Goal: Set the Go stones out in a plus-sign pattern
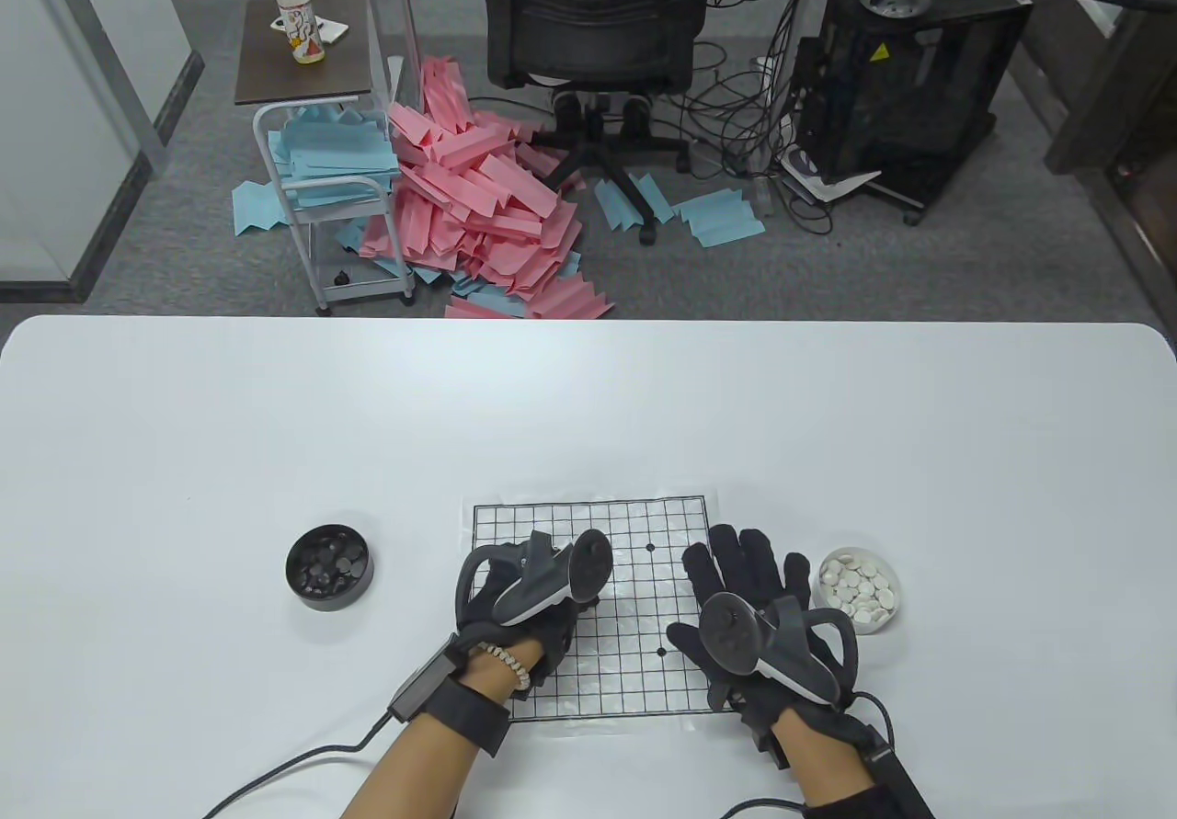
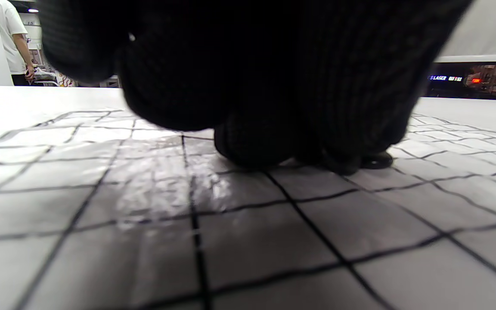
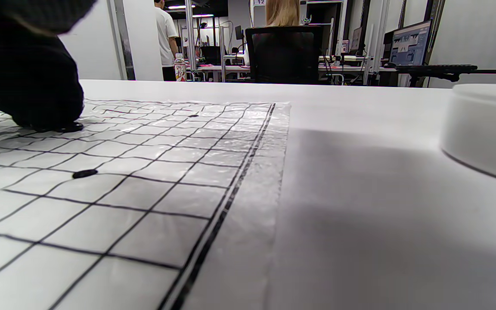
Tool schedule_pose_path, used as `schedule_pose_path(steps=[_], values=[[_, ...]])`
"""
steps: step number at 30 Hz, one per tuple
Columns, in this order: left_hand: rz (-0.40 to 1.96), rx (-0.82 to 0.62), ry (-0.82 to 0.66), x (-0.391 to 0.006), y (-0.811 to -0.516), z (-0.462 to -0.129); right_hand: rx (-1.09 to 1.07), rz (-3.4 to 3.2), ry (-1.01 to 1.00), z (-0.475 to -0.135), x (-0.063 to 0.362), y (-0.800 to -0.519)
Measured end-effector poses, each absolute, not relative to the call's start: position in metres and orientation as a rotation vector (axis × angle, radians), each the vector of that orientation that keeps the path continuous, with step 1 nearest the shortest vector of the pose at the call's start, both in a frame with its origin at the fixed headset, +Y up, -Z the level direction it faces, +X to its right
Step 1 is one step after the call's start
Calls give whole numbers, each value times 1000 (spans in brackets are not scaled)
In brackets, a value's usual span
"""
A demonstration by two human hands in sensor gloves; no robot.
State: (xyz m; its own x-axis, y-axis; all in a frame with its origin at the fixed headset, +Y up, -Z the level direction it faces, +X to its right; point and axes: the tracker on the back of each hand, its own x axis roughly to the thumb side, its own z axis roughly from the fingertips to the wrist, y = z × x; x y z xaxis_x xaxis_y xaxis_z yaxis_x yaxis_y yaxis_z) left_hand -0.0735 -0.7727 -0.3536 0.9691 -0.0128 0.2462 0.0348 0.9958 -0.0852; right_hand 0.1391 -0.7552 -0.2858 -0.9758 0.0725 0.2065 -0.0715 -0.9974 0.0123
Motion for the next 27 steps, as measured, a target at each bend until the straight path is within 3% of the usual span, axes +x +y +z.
schedule_pose_path(steps=[8,17,21,27], values=[[-10,-54,-195,-102,-746,-356,315,3049,8,-286,140,-755],[-75,-20,89,-201,-700,-366,315,3054,15,-286,139,-755],[-111,-71,227,-241,-702,-370,312,3054,15,-286,139,-755],[-86,-212,370,-280,-729,-373,306,3056,23,-286,140,-755]])
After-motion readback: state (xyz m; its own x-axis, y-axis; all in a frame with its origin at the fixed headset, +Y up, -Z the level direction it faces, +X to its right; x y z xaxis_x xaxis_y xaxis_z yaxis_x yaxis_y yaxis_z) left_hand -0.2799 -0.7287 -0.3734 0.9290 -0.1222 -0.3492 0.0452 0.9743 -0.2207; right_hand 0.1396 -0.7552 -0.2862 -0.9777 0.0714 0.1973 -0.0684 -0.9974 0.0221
